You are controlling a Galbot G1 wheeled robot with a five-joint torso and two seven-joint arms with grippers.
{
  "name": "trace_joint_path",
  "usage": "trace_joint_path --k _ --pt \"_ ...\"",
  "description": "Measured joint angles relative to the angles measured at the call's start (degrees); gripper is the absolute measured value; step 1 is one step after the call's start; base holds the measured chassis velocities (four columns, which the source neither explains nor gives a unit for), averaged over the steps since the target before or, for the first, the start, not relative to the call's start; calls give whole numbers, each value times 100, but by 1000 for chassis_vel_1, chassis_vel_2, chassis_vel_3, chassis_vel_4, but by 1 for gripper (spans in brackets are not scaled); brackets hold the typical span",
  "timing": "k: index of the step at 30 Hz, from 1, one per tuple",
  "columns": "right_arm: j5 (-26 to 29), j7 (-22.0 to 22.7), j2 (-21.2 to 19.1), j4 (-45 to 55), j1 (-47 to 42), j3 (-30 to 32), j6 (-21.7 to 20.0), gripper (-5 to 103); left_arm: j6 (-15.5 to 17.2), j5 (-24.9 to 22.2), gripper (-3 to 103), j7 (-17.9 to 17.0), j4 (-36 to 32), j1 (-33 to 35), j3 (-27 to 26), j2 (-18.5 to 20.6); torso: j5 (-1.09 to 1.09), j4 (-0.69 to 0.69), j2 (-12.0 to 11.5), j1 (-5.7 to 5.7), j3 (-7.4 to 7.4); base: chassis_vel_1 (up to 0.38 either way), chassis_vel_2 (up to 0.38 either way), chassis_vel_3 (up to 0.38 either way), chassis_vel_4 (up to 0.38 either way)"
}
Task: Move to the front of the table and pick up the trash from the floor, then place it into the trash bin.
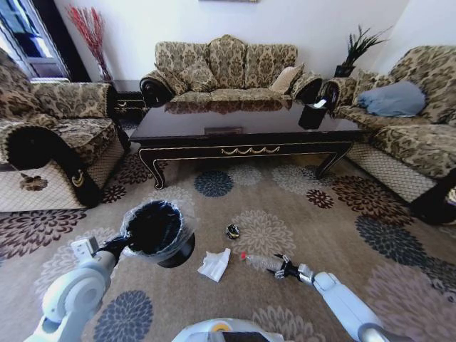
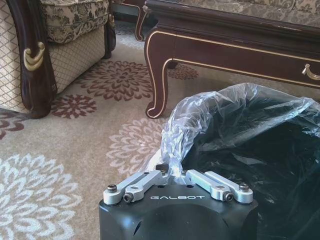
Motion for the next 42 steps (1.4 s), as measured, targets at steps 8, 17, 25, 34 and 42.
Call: trace_joint_path --k 8,17,25,34,42 --pt "-2 -41 -163 73 -91 108 119 51 0 17 4 2 16 -18 39 -3 -1 -1 0 0 0 0 0 0 0" --pt "156 -101 -270 321 -191 251 329 32 -1 44 4 6 -11 48 34 -10 -1 -1 0 0 0 0 0 0 0" --pt "850 -95 -464 950 -155 362 322 31 -19 185 4 17 42 174 149 -59 -2 0 0 0 -1 0 0 0 0" --pt "1139 123 -813 1954 -272 555 222 31 -31 226 4 13 56 348 222 -106 -1 -1 0 0 0 0 0 0 0" --pt "1765 670 -1125 3681 -410 517 39 31 -32 225 4 -1 24 421 268 -120 -3 0 0 0 0 0 0 0 0"
